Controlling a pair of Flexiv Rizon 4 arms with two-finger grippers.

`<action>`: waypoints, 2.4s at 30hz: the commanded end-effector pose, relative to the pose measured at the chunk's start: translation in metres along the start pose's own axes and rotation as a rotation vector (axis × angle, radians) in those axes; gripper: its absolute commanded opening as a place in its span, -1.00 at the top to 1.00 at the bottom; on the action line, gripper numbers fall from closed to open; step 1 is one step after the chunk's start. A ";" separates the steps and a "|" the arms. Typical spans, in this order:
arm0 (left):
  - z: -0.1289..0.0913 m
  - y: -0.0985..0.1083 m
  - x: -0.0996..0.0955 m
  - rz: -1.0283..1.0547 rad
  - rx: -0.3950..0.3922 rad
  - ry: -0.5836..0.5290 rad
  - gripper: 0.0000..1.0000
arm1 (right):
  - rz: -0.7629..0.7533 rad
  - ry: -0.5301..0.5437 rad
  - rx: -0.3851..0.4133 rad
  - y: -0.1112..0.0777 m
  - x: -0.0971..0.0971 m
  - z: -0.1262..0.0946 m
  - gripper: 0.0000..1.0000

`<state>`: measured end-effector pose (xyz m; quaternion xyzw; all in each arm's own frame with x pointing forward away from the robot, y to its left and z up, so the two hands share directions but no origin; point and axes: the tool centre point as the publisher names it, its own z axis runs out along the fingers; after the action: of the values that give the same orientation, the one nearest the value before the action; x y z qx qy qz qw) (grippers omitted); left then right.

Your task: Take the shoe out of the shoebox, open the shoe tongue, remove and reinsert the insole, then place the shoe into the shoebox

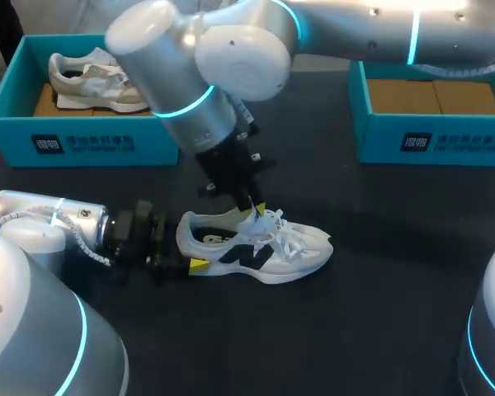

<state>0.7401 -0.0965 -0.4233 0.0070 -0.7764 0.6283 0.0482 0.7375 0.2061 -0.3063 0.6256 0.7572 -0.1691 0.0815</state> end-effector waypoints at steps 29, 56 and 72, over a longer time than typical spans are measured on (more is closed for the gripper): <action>0.004 0.005 0.002 0.000 0.000 -0.003 1.00 | -0.370 0.543 0.019 -0.012 -0.068 0.030 1.00; 0.004 0.005 0.002 0.000 0.000 -0.003 1.00 | -0.374 0.759 -0.045 -0.017 -0.089 0.062 -0.04; 0.004 0.005 0.002 0.000 0.000 -0.003 1.00 | -0.281 0.571 -0.135 -0.046 -0.091 -0.027 -1.00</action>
<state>0.7397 -0.0980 -0.4235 0.0071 -0.7766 0.6281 0.0481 0.7219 0.1193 -0.2650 0.5249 0.8299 0.0809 -0.1707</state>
